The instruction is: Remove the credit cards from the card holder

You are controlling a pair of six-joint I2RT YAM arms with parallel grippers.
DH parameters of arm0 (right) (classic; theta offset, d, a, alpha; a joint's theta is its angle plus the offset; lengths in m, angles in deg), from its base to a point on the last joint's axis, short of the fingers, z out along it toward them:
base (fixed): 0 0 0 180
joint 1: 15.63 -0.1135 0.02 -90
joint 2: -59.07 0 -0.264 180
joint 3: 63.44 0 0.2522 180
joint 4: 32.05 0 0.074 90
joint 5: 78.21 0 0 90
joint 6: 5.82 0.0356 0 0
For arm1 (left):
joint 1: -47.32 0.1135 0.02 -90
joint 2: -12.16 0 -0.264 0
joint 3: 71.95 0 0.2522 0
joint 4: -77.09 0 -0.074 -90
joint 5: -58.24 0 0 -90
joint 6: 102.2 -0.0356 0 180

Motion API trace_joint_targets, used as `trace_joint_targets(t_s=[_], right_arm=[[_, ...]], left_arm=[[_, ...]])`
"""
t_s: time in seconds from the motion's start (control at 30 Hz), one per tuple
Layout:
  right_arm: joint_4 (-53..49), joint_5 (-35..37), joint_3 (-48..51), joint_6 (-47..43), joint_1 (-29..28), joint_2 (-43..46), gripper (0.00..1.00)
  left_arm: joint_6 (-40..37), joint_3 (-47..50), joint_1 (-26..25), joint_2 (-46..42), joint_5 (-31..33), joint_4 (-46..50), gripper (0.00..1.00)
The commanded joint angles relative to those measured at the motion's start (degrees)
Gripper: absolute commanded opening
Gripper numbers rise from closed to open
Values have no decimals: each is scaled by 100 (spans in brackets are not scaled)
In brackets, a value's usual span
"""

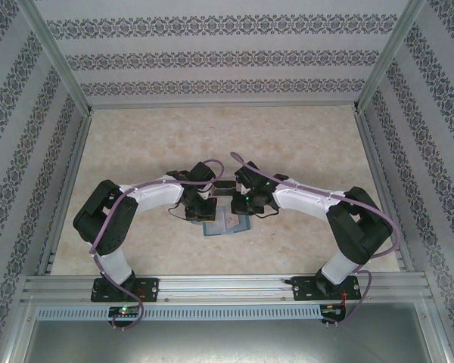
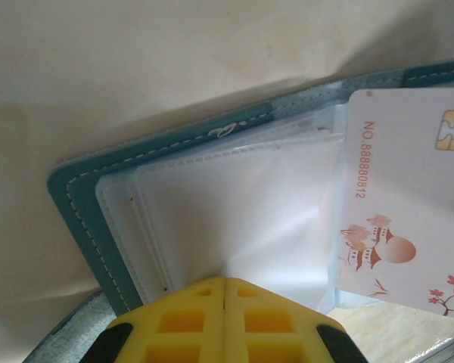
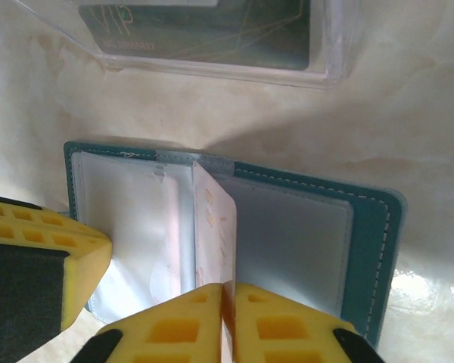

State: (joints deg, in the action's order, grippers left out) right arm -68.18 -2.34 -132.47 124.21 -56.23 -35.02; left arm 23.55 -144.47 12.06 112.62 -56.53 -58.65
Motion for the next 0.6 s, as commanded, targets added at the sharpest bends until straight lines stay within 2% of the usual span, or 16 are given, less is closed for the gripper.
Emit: trace_joint_targets(t_s=[0.0, 0.13, 0.37, 0.57], right_arm=[[-260, 132, -157, -77, -154, -152, 17], [-228, 100, -152, 81, -251, -89, 20], [-276, 137, -96, 167, -328, 65, 19], [-559, 346, -163, 146, -330, 61, 11]], left_arm=[[-95, 40, -33, 34, 350, 380, 3], [-96, 35, -33, 54, 342, 369, 3], [-87, 10, -33, 86, 252, 307, 3], [-131, -27, -36, 122, 331, 375, 3]])
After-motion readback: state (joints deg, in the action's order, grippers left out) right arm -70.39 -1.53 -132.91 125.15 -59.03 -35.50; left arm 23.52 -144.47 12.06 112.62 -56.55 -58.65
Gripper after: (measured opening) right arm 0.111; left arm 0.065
